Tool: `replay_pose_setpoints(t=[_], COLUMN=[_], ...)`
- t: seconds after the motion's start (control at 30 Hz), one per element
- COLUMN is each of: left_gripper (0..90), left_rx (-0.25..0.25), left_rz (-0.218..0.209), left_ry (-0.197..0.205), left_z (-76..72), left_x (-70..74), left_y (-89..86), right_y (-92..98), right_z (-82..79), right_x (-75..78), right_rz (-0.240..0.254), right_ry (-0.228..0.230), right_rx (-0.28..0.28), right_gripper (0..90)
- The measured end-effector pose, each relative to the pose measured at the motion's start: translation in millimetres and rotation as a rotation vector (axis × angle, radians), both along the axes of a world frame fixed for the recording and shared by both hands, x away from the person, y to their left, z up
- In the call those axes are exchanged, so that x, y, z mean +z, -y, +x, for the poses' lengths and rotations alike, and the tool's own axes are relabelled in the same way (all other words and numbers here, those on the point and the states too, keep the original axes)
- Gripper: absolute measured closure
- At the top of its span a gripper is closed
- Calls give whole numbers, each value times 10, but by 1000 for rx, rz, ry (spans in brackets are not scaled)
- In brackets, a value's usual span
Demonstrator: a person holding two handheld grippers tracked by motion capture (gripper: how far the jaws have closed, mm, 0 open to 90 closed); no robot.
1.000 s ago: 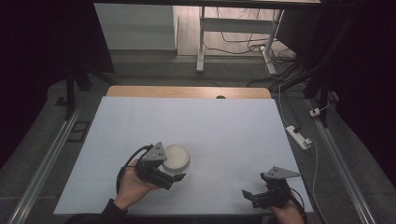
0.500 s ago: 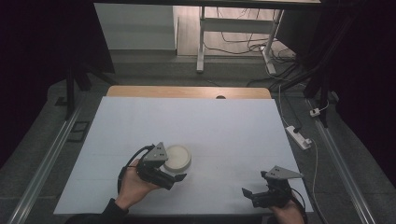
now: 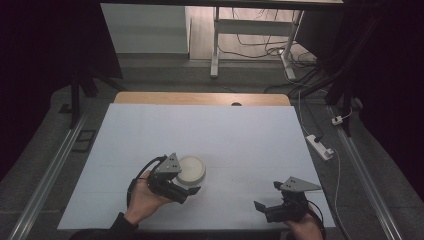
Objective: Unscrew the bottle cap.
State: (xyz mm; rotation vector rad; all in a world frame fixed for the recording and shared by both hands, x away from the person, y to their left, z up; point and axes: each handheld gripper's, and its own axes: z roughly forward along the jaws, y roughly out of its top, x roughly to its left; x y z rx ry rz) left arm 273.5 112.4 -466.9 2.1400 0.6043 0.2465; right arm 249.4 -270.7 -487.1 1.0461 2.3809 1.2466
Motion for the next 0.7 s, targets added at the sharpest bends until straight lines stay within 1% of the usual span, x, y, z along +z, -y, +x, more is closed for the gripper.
replay_pose_setpoints(t=[0.13,0.23,0.27,0.37,0.4,0.43,0.6,0.63,0.67,0.7], left_gripper=[71,71,71,71,71,71,71,71,71,71], left_rx=[0,1,1,2,3,3,1,0,0,0], left_rz=[-1,-1,-2,-2,-1,-1,-3,-2,-2,-3], left_ry=[1,2,1,2,3,3,4,3,3,3], left_z=[1,4,4,4,4,4,5,5,5,4], left_x=[1,0,-3,-5,-6,-6,-7,-8,-9,-10], left_y=[1,-1,-3,-3,-3,-3,0,2,4,6], right_y=[-62,-111,-146,-181,-197,-231,-303,-343,-343,-395], right_z=[-3,-3,-2,0,4,14,37,48,48,55], right_x=[18,49,75,104,117,144,200,231,231,262], right_rz=[11,21,23,26,27,32,44,58,58,58], right_ry=[8,24,37,44,48,53,58,57,57,58], right_rx=[20,35,45,58,68,92,117,133,133,152], right_gripper=[0,0,0,0,0,0,0,0,0,0])
